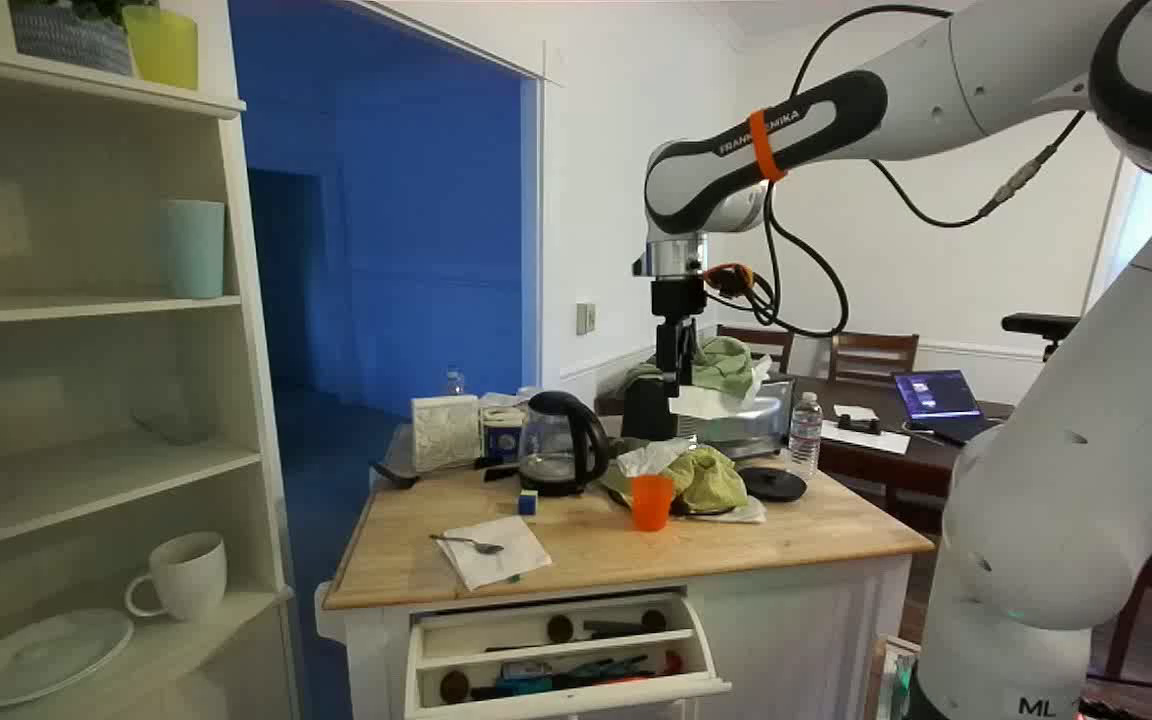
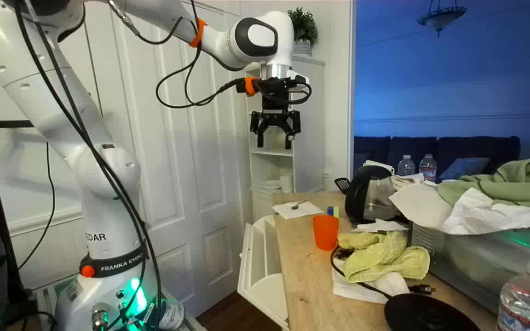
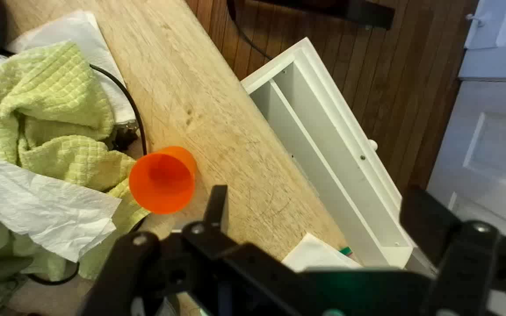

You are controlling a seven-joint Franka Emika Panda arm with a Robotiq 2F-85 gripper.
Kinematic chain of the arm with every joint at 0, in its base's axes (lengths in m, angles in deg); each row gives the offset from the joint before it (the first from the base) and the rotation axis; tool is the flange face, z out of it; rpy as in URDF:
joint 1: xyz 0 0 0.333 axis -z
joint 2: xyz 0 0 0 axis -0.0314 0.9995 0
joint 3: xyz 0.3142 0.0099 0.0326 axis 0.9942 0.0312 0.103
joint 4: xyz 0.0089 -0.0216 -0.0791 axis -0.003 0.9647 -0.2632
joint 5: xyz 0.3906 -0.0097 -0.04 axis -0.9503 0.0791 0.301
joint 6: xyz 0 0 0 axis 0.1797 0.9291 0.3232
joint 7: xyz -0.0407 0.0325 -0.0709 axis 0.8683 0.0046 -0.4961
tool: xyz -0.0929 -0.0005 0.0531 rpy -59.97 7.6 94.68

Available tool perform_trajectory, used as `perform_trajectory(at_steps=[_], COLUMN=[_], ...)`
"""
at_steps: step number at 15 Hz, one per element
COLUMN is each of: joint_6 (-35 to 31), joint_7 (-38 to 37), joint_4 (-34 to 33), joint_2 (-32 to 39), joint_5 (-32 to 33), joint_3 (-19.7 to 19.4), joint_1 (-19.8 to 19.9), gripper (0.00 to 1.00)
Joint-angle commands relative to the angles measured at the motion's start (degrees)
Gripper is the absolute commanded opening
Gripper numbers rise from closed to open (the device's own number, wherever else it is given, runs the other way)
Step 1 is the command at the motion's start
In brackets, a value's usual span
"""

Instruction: Push the topmost drawer closed.

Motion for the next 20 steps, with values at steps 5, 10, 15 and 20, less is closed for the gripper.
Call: perform_trajectory(at_steps=[5,10,15,20], joint_6=[0.1,0.1,-2.9,-5.5], joint_7=[0.3,0.3,-3.0,-20.3], joint_4=[-0.1,-0.1,2.2,9.9], joint_2=[0.1,0.1,0.6,0.5], joint_5=[-0.3,-0.3,0.4,-1.9], joint_3=[0.7,0.7,1.8,5.9], joint_1=[0.8,0.8,0.9,1.4], gripper=[1.0,1.0,1.0,1.0])
